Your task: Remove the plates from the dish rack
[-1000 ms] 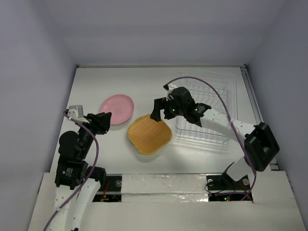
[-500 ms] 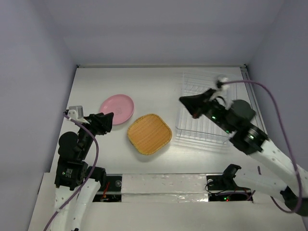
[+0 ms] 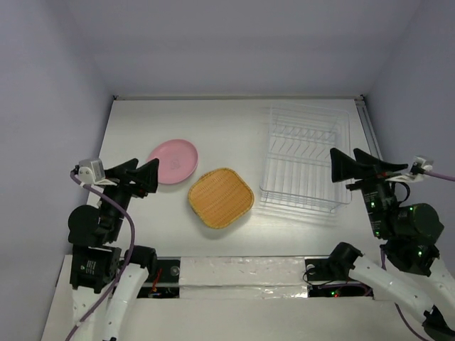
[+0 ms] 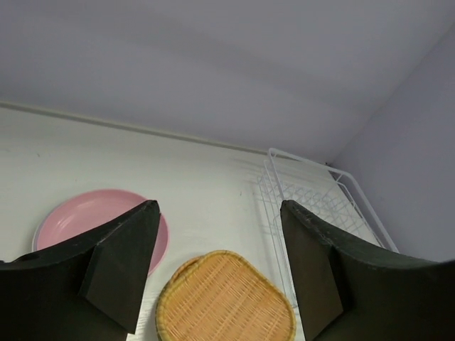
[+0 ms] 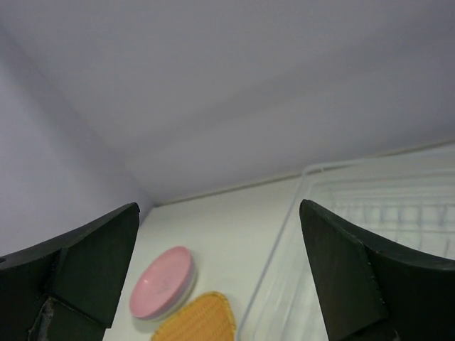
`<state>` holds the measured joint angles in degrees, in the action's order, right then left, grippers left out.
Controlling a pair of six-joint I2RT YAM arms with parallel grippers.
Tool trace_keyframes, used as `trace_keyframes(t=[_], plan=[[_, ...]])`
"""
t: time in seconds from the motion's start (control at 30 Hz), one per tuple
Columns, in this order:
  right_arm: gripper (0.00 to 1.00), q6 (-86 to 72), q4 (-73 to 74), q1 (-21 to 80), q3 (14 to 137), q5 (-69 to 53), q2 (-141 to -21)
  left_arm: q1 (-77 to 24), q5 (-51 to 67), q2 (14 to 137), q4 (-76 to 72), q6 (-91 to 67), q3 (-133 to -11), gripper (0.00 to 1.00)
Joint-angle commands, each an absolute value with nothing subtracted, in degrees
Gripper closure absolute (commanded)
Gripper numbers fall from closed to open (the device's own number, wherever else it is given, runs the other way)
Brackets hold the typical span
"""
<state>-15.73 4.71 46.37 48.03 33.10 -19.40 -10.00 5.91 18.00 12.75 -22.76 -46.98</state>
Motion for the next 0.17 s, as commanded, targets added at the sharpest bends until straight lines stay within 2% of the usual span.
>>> trace_keyframes(t=[0.0, 0.07, 0.13], plan=[[0.00, -17.48, 7.03, 46.41, 47.11, 38.93, -20.30, -9.67, 4.57, 16.18, 9.85, -22.24, -46.24, 0.34], [0.00, -17.58, 6.33, 46.41, 46.41, 37.18, -21.18, -9.67, 4.92, 15.56, 9.41, -22.85, -44.57, 0.33], [0.00, -17.93, 6.33, 46.41, 46.41, 35.95, -22.40, -9.67, 5.27, 15.64, 9.67, -23.46, -43.25, 0.27]])
